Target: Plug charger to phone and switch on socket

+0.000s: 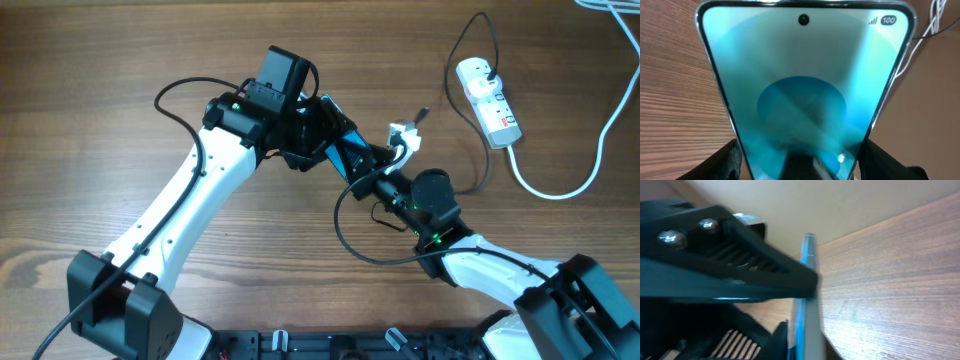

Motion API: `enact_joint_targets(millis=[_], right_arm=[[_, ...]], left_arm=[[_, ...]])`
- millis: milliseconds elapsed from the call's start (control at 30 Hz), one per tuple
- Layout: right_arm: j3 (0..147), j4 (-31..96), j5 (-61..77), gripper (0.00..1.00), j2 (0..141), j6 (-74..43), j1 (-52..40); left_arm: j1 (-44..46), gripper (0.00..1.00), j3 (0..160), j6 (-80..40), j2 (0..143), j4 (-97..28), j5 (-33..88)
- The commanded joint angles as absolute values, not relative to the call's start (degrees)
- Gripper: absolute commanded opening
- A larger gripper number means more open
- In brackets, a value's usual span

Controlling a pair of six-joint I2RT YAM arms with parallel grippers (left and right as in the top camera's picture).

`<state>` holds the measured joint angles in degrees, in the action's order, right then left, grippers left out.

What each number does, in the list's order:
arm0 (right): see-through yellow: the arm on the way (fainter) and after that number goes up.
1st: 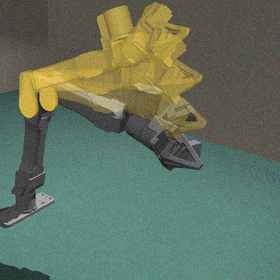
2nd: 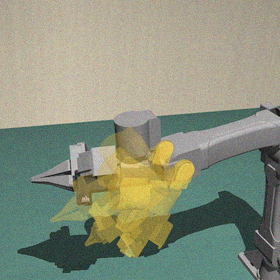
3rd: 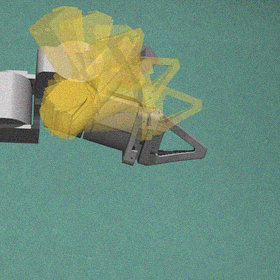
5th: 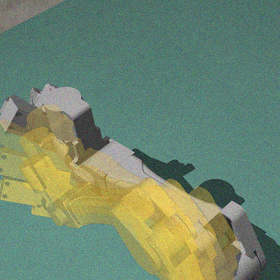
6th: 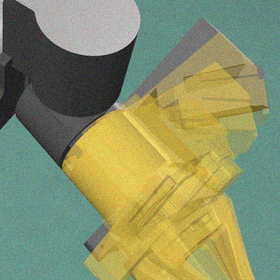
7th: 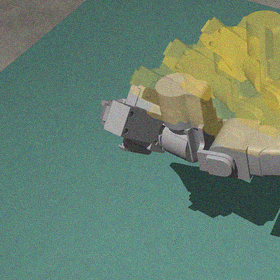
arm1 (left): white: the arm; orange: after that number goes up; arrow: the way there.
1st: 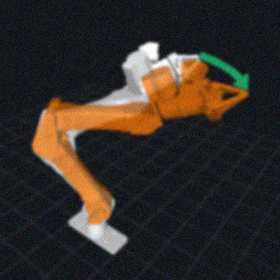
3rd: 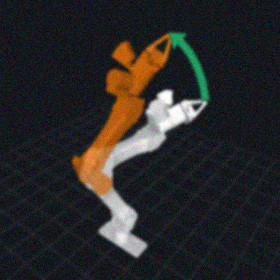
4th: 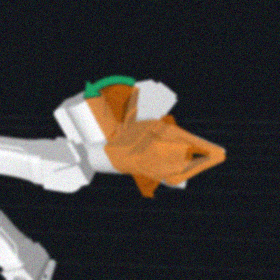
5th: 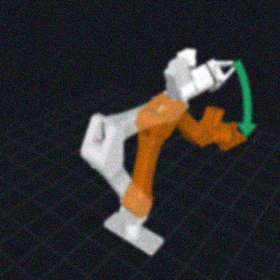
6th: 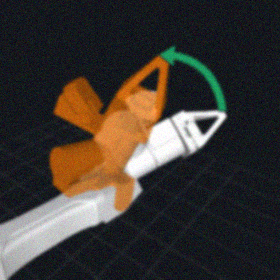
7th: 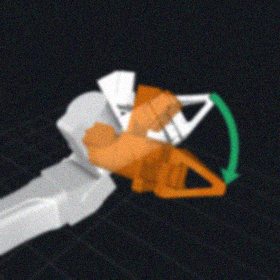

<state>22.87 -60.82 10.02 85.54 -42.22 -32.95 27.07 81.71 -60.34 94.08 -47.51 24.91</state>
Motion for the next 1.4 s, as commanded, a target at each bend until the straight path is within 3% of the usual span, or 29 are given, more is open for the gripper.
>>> enact_joint_targets(millis=[0, 267, 467, 600, 700, 800, 900, 1233, 1367], right_arm=[[24.12, -62.54, 12.38, 0.06, 85.93, -42.26, -33.47], [24.12, -63.81, 13.37, 0.05, 85.93, -45.69, -33.47], [24.12, -61.25, 11.97, 0.05, 85.93, -49.17, -33.47], [24.10, -58.89, 9.04, 0.04, 85.93, -57.36, -33.45], [24.12, -57.65, 8.71, 0.05, 85.93, -65.93, -33.19], [24.10, -54.54, 10.04, 0.05, 85.93, -84.55, -32.23], [24.10, -52.69, 12.27, 0.04, 85.93, -95.48, -31.86], [24.10, -58.13, 17.12, 0.05, 85.93, -107.59, -31.86], [24.10, -61.52, 19.38, 0.04, 85.93, -118.69, -31.86]], left_arm=[[27.90, 0.44, 81.82, -60.47, 92.90, -47.57, 26.06], [27.77, 0.55, 81.82, -59.81, 92.90, -47.81, 26.04], [23.42, 0.87, 81.82, -55.09, 92.88, -47.31, 25.85], [17.39, 1.00, 81.82, -51.09, 92.88, -47.35, 25.89], [12.69, 1.00, 81.82, -48.56, 92.88, -47.37, 25.87], [9.26, 1.00, 81.82, -44.71, 92.88, -47.40, 25.82], [8.08, 1.00, 81.82, -41.89, 92.88, -48.18, 25.71], [8.40, 1.00, 81.78, -40.69, 92.88, -57.14, 15.33], [8.40, 1.00, 81.78, -40.71, 92.88, -58.08, 15.64]])
